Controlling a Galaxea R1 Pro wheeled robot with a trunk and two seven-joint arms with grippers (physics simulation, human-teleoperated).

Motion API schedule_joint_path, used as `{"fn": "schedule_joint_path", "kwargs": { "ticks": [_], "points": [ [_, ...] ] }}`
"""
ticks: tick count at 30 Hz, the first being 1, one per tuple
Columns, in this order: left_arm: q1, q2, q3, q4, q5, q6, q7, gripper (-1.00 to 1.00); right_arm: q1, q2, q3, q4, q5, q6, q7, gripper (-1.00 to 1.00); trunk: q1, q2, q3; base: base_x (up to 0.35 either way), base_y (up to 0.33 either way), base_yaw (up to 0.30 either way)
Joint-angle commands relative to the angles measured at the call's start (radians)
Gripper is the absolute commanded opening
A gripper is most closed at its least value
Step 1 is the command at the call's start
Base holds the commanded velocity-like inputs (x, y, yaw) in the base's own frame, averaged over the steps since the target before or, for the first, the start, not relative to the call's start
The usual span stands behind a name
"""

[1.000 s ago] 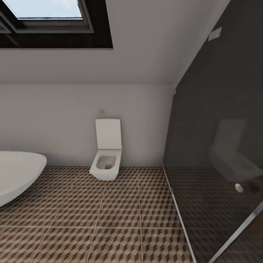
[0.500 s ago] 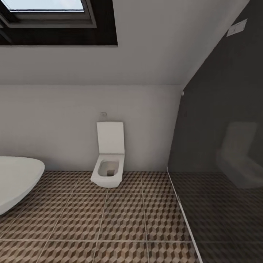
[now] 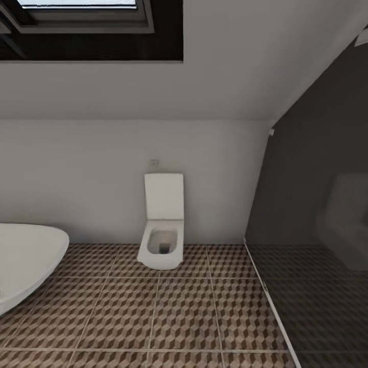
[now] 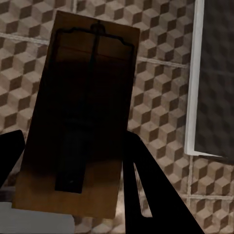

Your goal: Take the four mousetraps from the cabinet in the bathroom and place them on the bathroom floor. Make sure all four end up on the same floor surface, and ensure that at least two of them are either under or directly next to the same bathroom sink.

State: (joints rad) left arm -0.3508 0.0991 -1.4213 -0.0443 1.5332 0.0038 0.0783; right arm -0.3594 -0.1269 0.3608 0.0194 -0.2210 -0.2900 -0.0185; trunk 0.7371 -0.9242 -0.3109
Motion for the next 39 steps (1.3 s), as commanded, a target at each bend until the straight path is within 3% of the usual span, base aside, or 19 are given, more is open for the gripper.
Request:
{"fn": "schedule_joint_path", "kwargs": {
  "ticks": [1, 39],
  "points": [
    [-0.001, 0.002, -0.008, -0.005, 0.005, 0.0, 0.01, -1.0, -0.001, 0.001, 0.009, 0.002, -0.008, -0.005, -0.003, -1.0, 0.0, -0.001, -0.001, 0.177, 0.286, 0.0],
    [0.0, 0.001, -0.012, -0.004, 0.004, -0.001, 0.01, -1.0, -0.001, -0.005, 0.007, 0.002, -0.009, -0.008, -0.005, -1.0, 0.0, -0.001, -0.001, 0.261, 0.223, 0.0]
  ]
}}
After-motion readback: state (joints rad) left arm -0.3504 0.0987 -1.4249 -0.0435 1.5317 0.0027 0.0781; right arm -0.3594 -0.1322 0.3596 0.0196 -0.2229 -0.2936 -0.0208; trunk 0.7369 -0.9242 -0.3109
